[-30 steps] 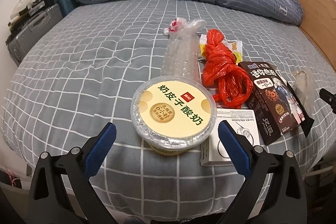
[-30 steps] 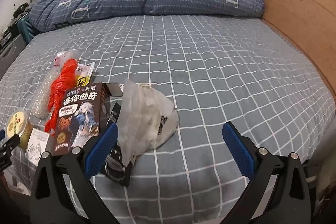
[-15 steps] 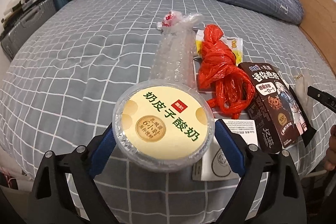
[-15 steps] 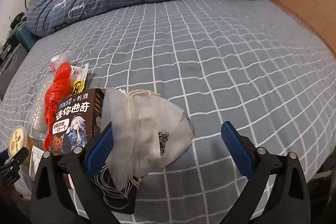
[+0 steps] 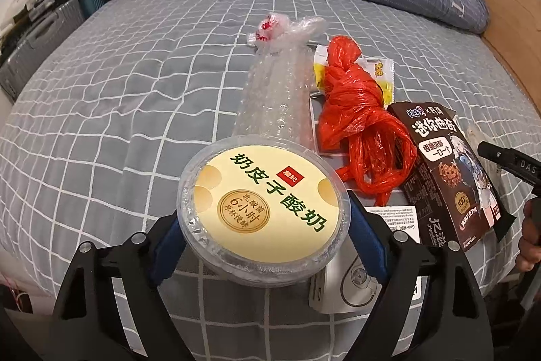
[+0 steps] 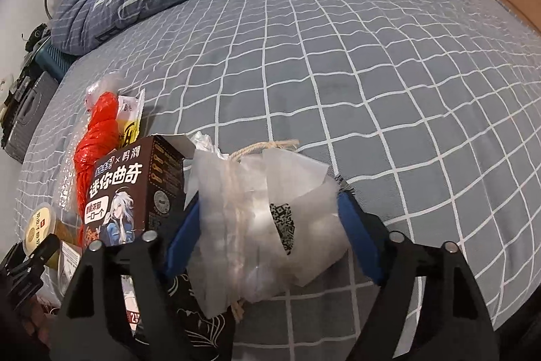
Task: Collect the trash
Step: 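Grasp the yellow-lidded yogurt cup with the left tool while the right tool grasps the white plastic bag, then carry the yogurt cup and white bag down toward the black trash bin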
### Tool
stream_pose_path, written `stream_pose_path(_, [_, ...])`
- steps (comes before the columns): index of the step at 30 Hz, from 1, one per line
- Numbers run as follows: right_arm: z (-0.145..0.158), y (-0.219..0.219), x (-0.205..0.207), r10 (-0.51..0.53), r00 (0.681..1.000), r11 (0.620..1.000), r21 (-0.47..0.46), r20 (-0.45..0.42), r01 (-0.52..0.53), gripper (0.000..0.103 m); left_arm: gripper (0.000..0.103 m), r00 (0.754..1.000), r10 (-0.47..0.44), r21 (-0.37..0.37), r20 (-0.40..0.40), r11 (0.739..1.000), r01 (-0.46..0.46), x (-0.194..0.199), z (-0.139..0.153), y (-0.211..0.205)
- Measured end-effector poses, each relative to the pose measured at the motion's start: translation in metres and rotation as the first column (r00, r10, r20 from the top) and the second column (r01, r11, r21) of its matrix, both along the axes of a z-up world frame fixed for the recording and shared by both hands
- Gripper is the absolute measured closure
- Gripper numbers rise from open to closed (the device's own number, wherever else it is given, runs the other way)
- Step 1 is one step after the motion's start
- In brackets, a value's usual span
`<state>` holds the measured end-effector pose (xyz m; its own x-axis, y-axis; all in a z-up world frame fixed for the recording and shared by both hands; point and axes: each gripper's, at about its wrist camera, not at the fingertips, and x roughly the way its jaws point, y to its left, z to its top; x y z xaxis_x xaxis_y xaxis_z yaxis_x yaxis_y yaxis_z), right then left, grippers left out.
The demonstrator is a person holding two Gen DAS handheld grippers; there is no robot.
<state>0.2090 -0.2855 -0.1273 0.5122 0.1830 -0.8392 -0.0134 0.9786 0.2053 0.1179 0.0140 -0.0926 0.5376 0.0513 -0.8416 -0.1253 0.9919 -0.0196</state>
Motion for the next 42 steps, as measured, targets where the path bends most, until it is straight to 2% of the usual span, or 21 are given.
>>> stream_pose_path(5, [-0.008, -0.002, 0.003, -0.005, 0.999, 1.0, -0.009, -0.033, 0.004, 0.057, 0.021, 1.0, -0.001, -0.002, 0.005, 1.0, 0.001, -0.001, 0.0, 0.0])
stream_pose_path(11, [-0.011, -0.002, 0.003, -0.005, 0.999, 1.0, -0.007, -0.04, 0.005, 0.075, 0.021, 1.0, -0.001, -0.007, 0.012, 1.0, 0.001, -0.002, 0.0, 0.0])
stream_pose_path(17, [-0.004, -0.001, 0.002, -0.003, 1.0, 1.0, -0.026, -0.016, 0.002, 0.079, 0.021, 1.0, 0.008, -0.023, 0.028, 1.0, -0.007, -0.004, 0.005, 0.004])
stream_pose_path(28, [0.039, 0.0, -0.016, -0.023, 0.995, 0.998, -0.055, 0.1, 0.028, 0.081, 0.021, 0.997, 0.005, -0.022, 0.082, 1.0, -0.003, -0.014, 0.028, 0.004])
stream_pose_path(42, [0.091, 0.0, -0.063, -0.04, 0.97, 0.996, -0.069, 0.241, 0.058, 0.081, 0.021, 0.988, -0.02, -0.037, 0.153, 0.999, 0.026, -0.041, 0.067, -0.001])
